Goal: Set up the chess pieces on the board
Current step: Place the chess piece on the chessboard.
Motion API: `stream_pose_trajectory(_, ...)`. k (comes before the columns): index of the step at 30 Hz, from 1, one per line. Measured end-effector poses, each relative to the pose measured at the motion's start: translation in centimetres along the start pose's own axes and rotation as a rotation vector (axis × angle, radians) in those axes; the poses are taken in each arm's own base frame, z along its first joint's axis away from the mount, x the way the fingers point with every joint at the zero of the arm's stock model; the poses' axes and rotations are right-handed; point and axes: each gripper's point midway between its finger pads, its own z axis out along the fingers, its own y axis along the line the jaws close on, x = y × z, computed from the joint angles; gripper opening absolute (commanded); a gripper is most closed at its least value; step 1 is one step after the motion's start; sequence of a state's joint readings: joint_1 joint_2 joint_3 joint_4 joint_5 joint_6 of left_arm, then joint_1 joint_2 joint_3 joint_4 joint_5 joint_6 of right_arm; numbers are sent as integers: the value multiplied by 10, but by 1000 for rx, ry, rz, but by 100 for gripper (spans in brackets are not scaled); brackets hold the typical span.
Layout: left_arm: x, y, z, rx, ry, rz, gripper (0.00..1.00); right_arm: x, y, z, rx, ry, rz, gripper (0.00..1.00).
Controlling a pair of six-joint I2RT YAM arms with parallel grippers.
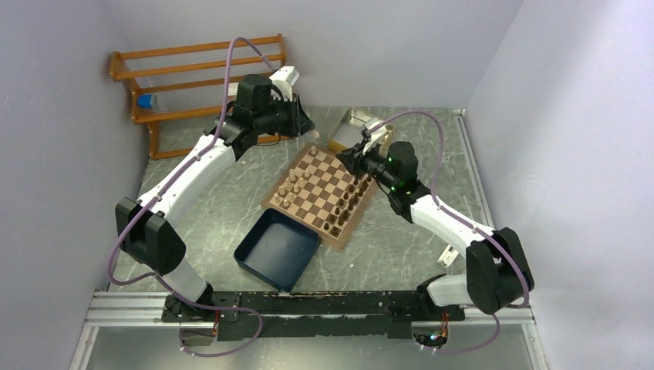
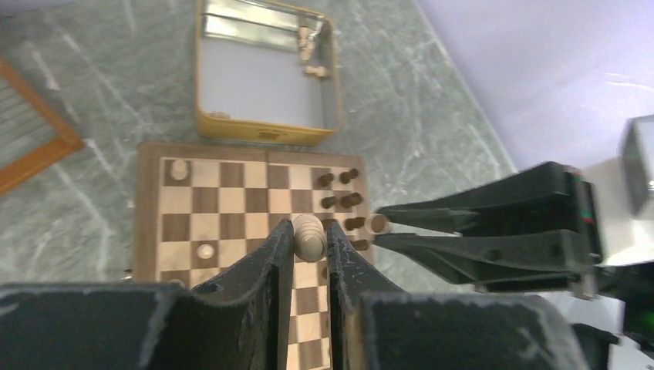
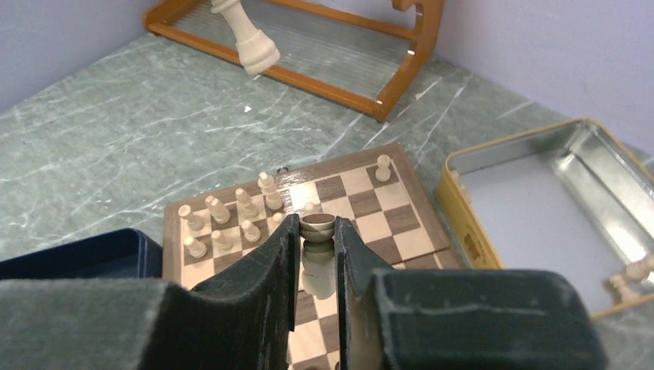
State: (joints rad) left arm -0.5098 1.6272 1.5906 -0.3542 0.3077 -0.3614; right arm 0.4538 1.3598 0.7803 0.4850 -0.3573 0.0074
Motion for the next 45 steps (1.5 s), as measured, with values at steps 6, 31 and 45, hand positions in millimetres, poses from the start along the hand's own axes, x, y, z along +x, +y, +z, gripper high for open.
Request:
stream_pose_trajectory(6, 9, 35, 5, -164, 17, 67, 11, 3, -1, -23, 78, -3, 94, 0)
stream_pose_trajectory(31, 126, 126, 59, -466, 264, 110, 11, 3, -9, -47, 193, -57, 130, 0)
stream_pose_trajectory(45, 138, 140, 67, -478, 262, 82, 10, 3, -10, -47, 199, -60, 129, 0)
